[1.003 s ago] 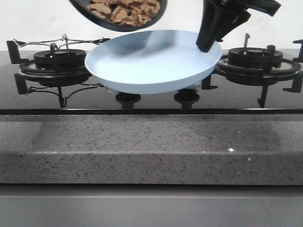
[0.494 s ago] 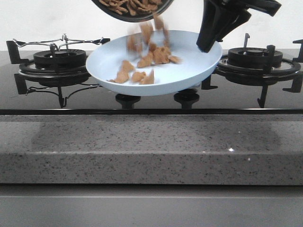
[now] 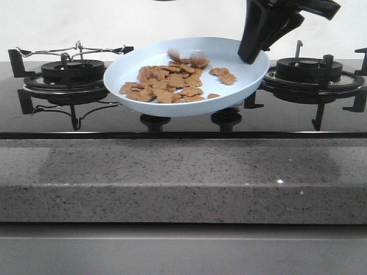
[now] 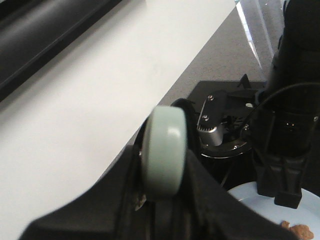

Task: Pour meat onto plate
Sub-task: 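Tilt the pan over the held plate with the left gripper, pouring the meat, then return the empty pan to its burner with the left gripper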

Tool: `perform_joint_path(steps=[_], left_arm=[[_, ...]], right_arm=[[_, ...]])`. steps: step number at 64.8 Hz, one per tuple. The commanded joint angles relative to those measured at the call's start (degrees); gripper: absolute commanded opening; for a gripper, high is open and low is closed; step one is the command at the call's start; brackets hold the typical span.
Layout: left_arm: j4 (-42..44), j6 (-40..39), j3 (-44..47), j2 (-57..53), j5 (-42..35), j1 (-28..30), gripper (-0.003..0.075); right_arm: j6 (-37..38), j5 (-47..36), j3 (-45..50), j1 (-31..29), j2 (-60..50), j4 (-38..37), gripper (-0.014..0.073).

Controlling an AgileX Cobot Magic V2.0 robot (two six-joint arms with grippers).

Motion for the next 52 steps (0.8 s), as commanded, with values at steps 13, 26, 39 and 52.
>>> perform_joint_path(steps=[13, 26, 39, 52], left_arm=[[-2.8, -13.6, -2.5, -2.2, -2.9, 3.3, -0.0020], [-22.1, -9.9, -2.5, -2.0, 1.5, 18.0, -0.0020], [-50.9, -2.0, -2.5, 1.7, 12.8, 35.2, -0.0020], [-71.1, -2.2, -2.5, 10.7, 28.0, 49.0, -0.0020]], right_arm=[[-0.4, -1.7, -1.4, -0.2, -3.0, 1.5, -0.0069], [-0.4, -1.7, -1.4, -0.2, -3.0, 1.5, -0.0069], [-0.4, -1.6, -1.4, -0.2, -3.0, 1.5, -0.0069], [-0.4, -1.6, -1.4, -0.2, -3.0, 1.5, -0.0069]])
